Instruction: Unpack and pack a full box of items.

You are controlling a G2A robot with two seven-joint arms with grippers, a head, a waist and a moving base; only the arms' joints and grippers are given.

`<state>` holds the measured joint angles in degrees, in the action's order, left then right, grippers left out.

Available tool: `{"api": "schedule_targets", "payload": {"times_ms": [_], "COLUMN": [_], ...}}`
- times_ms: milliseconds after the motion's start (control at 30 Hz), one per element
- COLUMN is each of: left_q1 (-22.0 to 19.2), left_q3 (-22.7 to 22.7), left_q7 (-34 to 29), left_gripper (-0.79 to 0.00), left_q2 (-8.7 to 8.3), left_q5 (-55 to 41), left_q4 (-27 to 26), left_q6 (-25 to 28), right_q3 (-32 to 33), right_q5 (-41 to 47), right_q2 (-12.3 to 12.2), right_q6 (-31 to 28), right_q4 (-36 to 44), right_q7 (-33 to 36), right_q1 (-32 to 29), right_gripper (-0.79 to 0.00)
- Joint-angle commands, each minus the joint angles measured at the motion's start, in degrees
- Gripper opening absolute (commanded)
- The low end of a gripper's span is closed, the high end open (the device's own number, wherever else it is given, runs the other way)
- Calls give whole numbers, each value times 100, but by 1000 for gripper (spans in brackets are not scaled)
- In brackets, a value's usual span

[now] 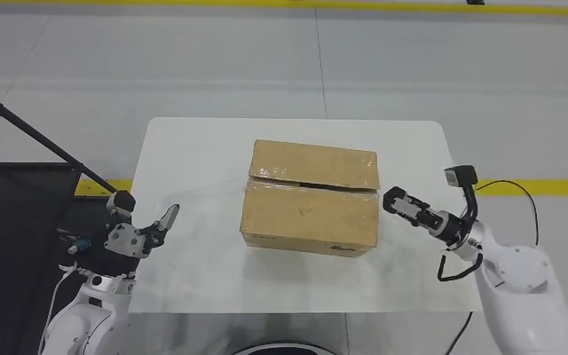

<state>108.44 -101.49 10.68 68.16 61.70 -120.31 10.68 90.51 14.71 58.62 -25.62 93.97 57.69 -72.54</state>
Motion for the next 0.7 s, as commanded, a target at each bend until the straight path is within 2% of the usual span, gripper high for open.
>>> {"api": "schedule_targets", "payload": {"times_ms": [0, 267, 400, 667], "left_q1": [-3, -3, -51, -73], "left_q3": [3, 3, 24, 117], "left_q7": [1, 1, -57, -104], "left_gripper": [0, 0, 0, 0], "left_q2": [2, 2, 4, 14], "left_q5": [-9, -9, 29, 90], "left_q4": [-1, -1, 15, -51], "left_q6": [-15, -15, 8, 237], "right_q3": [-50, -304, -374, -296], "right_q5": [6, 49, 413, 1903], "right_q2": [-7, -12, -13, -59], "right_q6": [74, 227, 145, -154], "right_q4": [-64, -317, -452, -565], "right_q7": [80, 183, 375, 1676], "right_q1": [70, 339, 456, 489], "right_gripper": [0, 0, 0, 0]}}
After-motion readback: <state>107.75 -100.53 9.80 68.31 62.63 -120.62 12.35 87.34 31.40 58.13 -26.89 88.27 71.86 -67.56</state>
